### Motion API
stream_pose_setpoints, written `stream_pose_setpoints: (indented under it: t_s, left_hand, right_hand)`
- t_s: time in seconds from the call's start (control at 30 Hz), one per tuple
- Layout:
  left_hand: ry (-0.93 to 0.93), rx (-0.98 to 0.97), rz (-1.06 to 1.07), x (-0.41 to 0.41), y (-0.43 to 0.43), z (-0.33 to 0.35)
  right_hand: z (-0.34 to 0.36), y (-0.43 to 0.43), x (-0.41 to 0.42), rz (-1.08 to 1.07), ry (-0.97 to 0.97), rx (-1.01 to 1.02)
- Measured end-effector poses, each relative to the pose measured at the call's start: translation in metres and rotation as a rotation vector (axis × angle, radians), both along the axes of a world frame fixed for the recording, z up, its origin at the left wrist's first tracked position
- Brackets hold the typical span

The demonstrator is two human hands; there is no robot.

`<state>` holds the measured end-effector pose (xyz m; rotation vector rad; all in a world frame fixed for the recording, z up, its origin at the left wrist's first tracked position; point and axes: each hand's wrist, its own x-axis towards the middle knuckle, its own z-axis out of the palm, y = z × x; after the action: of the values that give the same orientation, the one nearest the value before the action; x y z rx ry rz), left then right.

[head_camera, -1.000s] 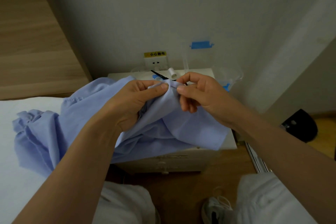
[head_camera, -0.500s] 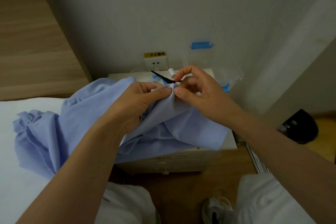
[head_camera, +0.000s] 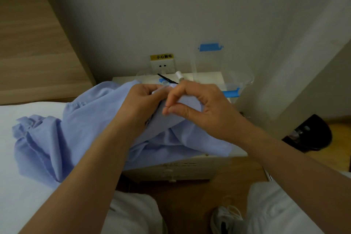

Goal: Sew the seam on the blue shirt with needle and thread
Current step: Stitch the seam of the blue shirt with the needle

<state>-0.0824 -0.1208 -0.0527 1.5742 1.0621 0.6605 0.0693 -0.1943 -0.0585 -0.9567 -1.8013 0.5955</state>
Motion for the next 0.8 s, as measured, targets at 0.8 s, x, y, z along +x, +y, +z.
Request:
stream_pose_setpoints:
  t_s: [0.8]
  left_hand:
    - [-0.069, -0.036, -0.012, 0.004, 0.002, -0.004]
  right_hand:
    - [-0.021, 0.01, 0.0, -0.49, 0.038, -0.203]
